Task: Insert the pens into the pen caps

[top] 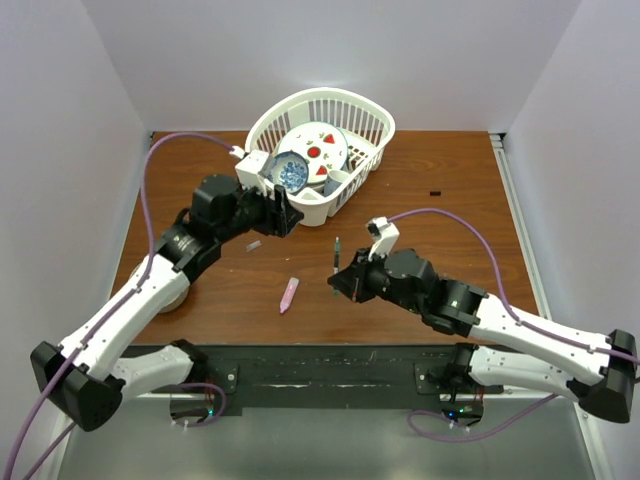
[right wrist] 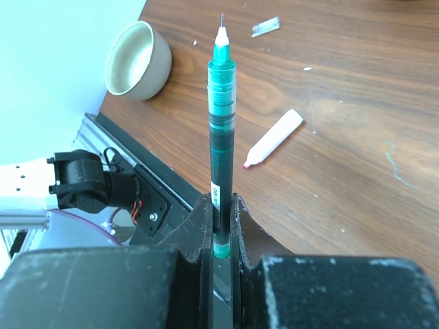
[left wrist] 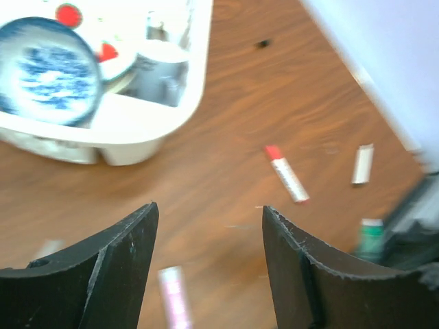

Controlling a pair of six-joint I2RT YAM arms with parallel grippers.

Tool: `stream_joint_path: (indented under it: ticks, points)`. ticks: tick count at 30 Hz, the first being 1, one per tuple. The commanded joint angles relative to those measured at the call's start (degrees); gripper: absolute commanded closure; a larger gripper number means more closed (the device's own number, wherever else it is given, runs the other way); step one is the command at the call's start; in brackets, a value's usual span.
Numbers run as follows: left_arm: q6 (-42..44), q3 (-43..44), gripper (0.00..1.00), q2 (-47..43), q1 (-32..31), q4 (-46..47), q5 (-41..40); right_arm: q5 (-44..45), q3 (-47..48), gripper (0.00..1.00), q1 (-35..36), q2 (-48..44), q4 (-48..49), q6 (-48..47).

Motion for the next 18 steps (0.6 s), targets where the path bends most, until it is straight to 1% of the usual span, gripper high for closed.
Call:
stream_joint_path:
  ticks: [1, 2, 4, 5, 7, 9, 10, 11, 12, 13, 14, 15, 16, 18]
  points:
    - [15.7, 6.9, 0.34, 7.4, 0.8, -16.8, -8.8, 4.8, -0.6, 1.00, 0.1, -5.4, -4.0, -0.2]
    - [16.4, 7.6, 0.34, 10.7, 0.9, -17.9, -10.5, 5.1, -0.6, 1.00, 0.1, -6.3, -4.6, -0.4]
    - [16.0, 8.9, 0.34, 13.6, 2.3, -19.7, -13.4, 6.3, -0.7, 1.00, 0.1, -9.2, -6.8, -1.1]
    - [15.3, 8.7, 0.35, 15.2, 3.1, -19.2, -13.1, 6.7, -0.7, 1.00, 0.1, -10.3, -7.5, -1.1]
    - [15.7, 7.1, 0.37, 15.5, 4.9, -16.6, -12.0, 7.3, -0.8, 1.00, 0.1, -12.1, -9.6, -1.3]
    - [19.3, 5.2, 0.37, 15.2, 5.3, -14.3, -12.8, 8.1, -1.6, 1.00, 0.0, -15.3, -10.7, -1.2]
    - [20.7, 4.9, 0.36, 15.6, 5.5, -14.3, -14.8, 8.4, -1.9, 1.00, 0.1, -16.4, -10.8, -1.1]
    - [24.6, 4.3, 0.35, 16.9, 5.6, -14.2, -14.6, 8.8, -2.6, 1.00, 0.1, -18.0, -11.1, -1.0]
    - [25.9, 3.1, 0.35, 17.5, 5.6, -14.1, -13.4, 9.0, -2.9, 1.00, 0.1, -18.9, -11.4, -1.0]
    - [28.6, 2.9, 0.35, 18.7, 5.6, -14.8, -8.1, 9.0, -3.1, 1.00, 0.0, -19.3, -11.5, -0.9]
    - [29.4, 2.7, 0.35, 19.3, 5.5, -15.0, -7.2, 8.6, -2.8, 1.00, 0.1, -19.9, -11.9, -1.0]
    - [30.5, 2.6, 0.35, 19.8, 5.6, -15.4, -6.6, 8.5, -2.4, 1.00, 0.1, -19.8, -12.8, -1.2]
    - [33.6, 2.4, 0.35, 20.7, 5.5, -16.4, -6.7, 8.3, -1.9, 1.00, 0.1, -19.8, -13.6, -2.0]
    - [35.3, 1.9, 0.34, 21.3, 5.7, -17.2, -8.8, 8.3, 0.0, 1.00, 0.0, -19.5, -16.5, -2.6]
